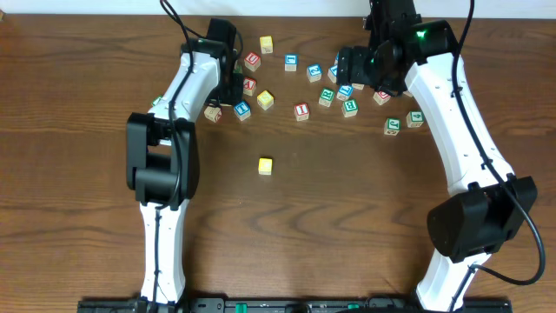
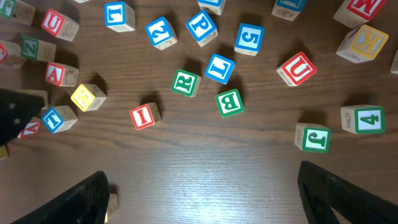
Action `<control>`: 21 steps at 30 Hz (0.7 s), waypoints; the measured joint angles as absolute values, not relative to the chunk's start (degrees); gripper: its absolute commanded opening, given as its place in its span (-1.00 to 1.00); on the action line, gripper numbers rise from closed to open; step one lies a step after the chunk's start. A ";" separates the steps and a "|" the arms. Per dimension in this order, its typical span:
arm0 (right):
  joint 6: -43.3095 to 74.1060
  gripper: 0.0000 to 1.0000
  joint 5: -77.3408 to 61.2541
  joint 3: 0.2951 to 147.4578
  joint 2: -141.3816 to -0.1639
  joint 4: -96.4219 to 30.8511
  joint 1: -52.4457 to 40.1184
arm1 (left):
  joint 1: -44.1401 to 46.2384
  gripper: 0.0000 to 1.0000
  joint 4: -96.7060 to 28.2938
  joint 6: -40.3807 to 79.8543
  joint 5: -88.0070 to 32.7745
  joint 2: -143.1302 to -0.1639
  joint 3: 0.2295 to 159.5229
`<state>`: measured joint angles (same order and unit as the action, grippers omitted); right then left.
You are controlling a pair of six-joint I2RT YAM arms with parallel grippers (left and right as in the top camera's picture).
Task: Spell out CORL
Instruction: 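Close left gripper on the yellow O block and lift, then carry the O block to the right of the C block and lower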
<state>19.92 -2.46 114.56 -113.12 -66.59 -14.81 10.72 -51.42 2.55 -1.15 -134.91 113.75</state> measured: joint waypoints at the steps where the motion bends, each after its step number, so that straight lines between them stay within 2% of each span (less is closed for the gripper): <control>1: 19.92 0.83 -2.46 114.56 -113.12 -66.57 -14.81 | 10.72 -0.42 -52.34 2.48 -1.15 -133.80 113.73; 11: 19.92 0.86 -3.86 114.56 -113.12 -64.86 -14.66 | 14.63 -0.43 -60.25 -0.97 -1.13 -114.34 113.78; 16: 19.92 0.86 -5.98 114.56 -113.12 -63.31 -12.60 | 21.37 -0.43 -65.10 -5.26 -1.19 -112.22 113.99; 21: 19.92 0.86 -7.94 114.56 -113.12 -63.20 -6.68 | 27.55 -0.43 -68.49 -10.00 -1.15 -112.88 113.03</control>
<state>19.92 -7.94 114.56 -113.12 -63.20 -6.68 27.55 -68.49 -10.00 -1.15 -112.88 113.03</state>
